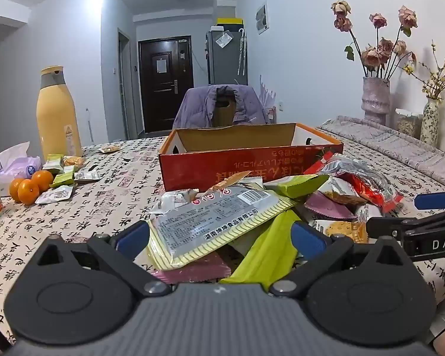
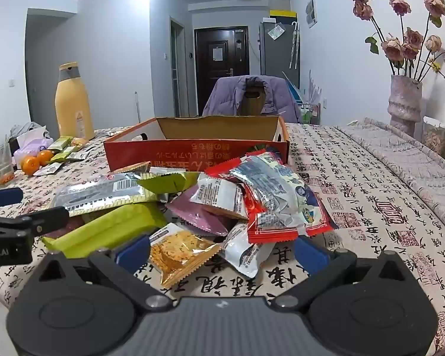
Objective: Organize snacks
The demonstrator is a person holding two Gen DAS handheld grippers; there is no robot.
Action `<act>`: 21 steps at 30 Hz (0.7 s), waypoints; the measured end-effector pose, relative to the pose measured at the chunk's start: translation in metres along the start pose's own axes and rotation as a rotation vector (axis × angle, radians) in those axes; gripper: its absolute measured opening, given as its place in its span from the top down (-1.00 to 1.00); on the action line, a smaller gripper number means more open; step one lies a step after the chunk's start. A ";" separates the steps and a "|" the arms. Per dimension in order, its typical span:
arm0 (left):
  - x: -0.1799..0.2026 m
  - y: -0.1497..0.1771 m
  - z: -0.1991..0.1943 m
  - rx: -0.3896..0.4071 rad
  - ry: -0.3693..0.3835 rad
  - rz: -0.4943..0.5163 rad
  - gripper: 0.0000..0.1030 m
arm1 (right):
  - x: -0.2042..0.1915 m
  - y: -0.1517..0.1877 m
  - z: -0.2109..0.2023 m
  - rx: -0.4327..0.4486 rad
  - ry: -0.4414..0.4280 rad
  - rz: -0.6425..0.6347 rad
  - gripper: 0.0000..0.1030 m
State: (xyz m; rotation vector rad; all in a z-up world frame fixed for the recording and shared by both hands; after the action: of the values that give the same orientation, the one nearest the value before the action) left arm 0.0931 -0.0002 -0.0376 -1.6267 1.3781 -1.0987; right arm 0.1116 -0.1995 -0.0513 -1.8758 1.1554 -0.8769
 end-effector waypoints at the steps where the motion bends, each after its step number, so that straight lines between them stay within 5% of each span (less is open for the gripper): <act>1: 0.000 0.001 0.000 -0.004 -0.004 0.002 -1.00 | 0.000 0.000 0.000 -0.001 0.002 -0.001 -1.00; 21: -0.007 0.006 0.008 -0.026 0.024 -0.082 -1.00 | 0.000 0.003 0.002 -0.005 0.006 -0.003 -1.00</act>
State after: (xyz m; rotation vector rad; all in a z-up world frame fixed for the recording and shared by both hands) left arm 0.0977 0.0054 -0.0473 -1.7075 1.3566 -1.1554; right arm 0.1120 -0.1995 -0.0551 -1.8804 1.1593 -0.8833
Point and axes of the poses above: each gripper's, at about its wrist camera, not at the fingertips, and z roughly the way its jaws point, x to its right, y to its underside, the point moved 10 cm from there along z, roughly the way its jaws point, and after that the axes turned 15 degrees about -z, right-handed, at the moved point
